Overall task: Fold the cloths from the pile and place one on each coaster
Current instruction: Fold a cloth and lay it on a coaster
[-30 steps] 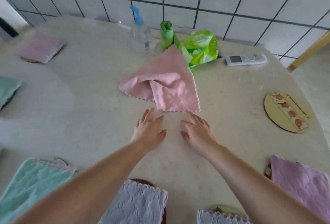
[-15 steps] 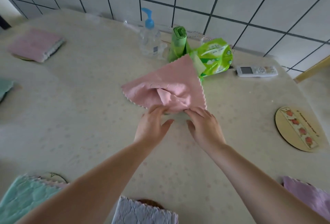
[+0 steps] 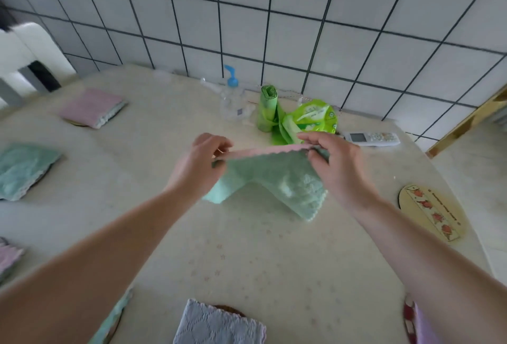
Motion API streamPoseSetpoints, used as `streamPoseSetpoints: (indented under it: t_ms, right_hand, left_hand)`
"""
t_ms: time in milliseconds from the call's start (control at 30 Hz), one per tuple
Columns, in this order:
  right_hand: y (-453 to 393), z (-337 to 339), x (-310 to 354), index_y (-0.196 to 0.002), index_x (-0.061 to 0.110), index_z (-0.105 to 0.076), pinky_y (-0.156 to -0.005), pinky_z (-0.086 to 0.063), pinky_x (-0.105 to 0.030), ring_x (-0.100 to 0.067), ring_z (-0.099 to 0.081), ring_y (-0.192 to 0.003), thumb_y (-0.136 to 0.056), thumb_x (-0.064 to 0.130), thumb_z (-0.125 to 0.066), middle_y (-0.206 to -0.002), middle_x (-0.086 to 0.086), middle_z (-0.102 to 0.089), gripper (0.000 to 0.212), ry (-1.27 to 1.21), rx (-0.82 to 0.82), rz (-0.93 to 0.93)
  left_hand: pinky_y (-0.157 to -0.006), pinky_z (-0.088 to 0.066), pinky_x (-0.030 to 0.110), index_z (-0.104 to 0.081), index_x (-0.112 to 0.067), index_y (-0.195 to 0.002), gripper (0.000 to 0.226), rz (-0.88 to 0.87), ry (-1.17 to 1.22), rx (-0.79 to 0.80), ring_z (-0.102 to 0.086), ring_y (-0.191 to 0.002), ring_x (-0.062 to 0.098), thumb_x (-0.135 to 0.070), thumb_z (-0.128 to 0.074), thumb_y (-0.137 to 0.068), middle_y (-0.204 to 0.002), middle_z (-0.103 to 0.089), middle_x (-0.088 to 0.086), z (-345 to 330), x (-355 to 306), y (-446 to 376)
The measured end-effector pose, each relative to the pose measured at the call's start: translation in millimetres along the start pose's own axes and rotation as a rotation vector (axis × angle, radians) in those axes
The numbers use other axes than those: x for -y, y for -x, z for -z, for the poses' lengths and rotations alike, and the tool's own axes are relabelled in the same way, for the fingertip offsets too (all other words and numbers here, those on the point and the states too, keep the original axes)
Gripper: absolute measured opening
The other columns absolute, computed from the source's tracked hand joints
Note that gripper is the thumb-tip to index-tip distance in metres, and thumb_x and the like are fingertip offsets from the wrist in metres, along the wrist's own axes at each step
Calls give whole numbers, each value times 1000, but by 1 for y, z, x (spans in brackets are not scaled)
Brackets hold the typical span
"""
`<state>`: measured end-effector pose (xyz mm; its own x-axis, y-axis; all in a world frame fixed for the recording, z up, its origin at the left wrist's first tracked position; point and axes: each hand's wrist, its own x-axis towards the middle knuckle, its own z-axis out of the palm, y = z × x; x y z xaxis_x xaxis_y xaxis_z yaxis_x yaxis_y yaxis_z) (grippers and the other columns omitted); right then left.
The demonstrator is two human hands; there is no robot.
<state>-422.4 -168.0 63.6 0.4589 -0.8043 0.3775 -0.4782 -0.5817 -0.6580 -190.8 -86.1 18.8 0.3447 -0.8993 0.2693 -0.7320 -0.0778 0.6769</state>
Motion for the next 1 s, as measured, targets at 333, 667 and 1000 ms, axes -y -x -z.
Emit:
streamPoseSetpoints:
  t_ms: [333,667,1000]
  right_hand:
    - [-30,49,17,-104,19,-65,-73,-41,-32,-29,-59,-102,-89,30,-57,-105,-5,-67,20,627,276,-31]
    - [-48,76,60,-93,22,-67,-65,-37,-17,-11,-54,-77,-87,23,-60,-85,7,-63,9,141,-19,-102]
    - [93,-20,1,-77,15,-62,-49,-29,-11,6,-41,-51,-80,1,-63,-68,-1,-53,15,-328,304,-504]
  left_hand:
    - [-72,-51,37,-68,-16,-95,14,6,-426,16,-63,-88,32,-16,-57,-87,-94,-69,9,95,-9,-31]
    - [-73,-57,21,-59,-12,-95,16,131,413,-280,-63,-82,20,0,-48,-91,-91,-62,10,145,-46,-50]
    - [-74,-48,39,-61,-33,-76,32,344,212,73,-57,-77,25,-2,-57,-82,-72,-62,-2,83,74,117]
